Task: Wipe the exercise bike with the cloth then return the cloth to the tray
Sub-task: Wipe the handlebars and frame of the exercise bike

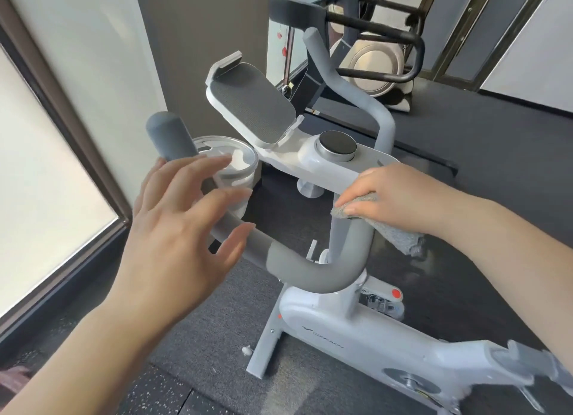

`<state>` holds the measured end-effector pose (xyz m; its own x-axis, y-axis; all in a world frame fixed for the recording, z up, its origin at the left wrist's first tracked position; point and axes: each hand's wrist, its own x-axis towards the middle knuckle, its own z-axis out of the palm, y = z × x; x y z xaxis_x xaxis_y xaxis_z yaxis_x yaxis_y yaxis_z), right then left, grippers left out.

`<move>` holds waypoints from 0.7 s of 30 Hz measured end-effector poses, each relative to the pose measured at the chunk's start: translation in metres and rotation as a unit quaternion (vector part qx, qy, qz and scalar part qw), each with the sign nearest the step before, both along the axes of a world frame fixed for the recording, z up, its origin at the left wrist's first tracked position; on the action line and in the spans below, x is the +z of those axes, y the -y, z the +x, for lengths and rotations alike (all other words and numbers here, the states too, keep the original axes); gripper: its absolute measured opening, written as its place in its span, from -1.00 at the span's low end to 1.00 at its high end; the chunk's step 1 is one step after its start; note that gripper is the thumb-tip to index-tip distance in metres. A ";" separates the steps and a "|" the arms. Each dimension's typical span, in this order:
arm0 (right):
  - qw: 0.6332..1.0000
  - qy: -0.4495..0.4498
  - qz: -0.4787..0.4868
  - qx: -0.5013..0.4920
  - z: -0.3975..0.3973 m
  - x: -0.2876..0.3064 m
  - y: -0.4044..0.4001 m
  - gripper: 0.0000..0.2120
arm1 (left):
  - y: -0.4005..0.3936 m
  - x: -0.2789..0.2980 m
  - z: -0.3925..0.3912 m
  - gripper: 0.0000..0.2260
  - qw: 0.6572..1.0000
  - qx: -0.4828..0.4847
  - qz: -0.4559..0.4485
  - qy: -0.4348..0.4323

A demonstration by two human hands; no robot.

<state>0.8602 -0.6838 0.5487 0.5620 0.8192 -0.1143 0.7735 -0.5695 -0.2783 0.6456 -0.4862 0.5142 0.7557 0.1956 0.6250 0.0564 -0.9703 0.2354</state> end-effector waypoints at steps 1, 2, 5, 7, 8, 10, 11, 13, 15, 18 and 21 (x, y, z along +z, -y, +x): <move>0.999 0.039 -0.012 -0.011 0.004 0.001 0.001 -0.84 | -0.003 0.000 0.000 -0.69 1.000 0.006 0.001 0.006; 0.998 0.061 -0.029 -0.018 0.006 0.002 0.004 -0.84 | -0.005 0.000 0.000 -0.67 1.000 0.010 0.003 0.009; 0.999 0.044 -0.031 -0.011 -0.002 -0.003 0.010 -0.84 | -0.011 -0.002 0.000 -0.65 1.000 0.018 0.014 0.006; 1.000 0.002 -0.020 0.006 -0.015 -0.007 0.009 -0.87 | -0.017 -0.002 0.001 -0.64 0.999 0.027 0.016 0.006; 0.999 -0.025 -0.020 0.015 -0.022 -0.008 0.008 -0.88 | -0.019 -0.002 0.001 -0.65 0.999 0.030 0.015 0.011; 0.997 -0.065 -0.032 0.027 -0.031 -0.008 0.003 -0.89 | -0.024 -0.001 0.002 -0.66 0.999 0.034 0.012 0.020; 0.997 -0.073 -0.032 0.021 -0.031 -0.006 0.001 -0.90 | -0.026 0.000 0.002 -0.65 0.999 0.033 0.011 0.020; 0.999 -0.051 -0.009 -0.009 -0.025 -0.001 -0.003 -0.89 | -0.027 0.001 0.002 -0.64 0.999 0.028 0.012 0.021; 0.999 0.013 -0.014 -0.036 -0.017 0.002 -0.002 -0.86 | -0.029 0.000 0.002 -0.64 0.999 0.024 0.014 0.025; 0.998 0.015 -0.042 -0.045 -0.017 -0.003 0.004 -0.84 | -0.031 -0.002 0.003 -0.67 0.999 0.019 0.018 0.034; 0.997 -0.041 -0.046 -0.040 -0.033 -0.008 0.006 -0.86 | -0.032 -0.003 0.003 -0.66 0.999 0.017 0.018 0.035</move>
<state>0.8275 -0.6896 0.5406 0.6109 0.7557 -0.2359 0.7010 -0.6548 -0.2824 0.6488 -0.4547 0.5116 0.7026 0.1968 0.6838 0.0742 -0.9760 0.2047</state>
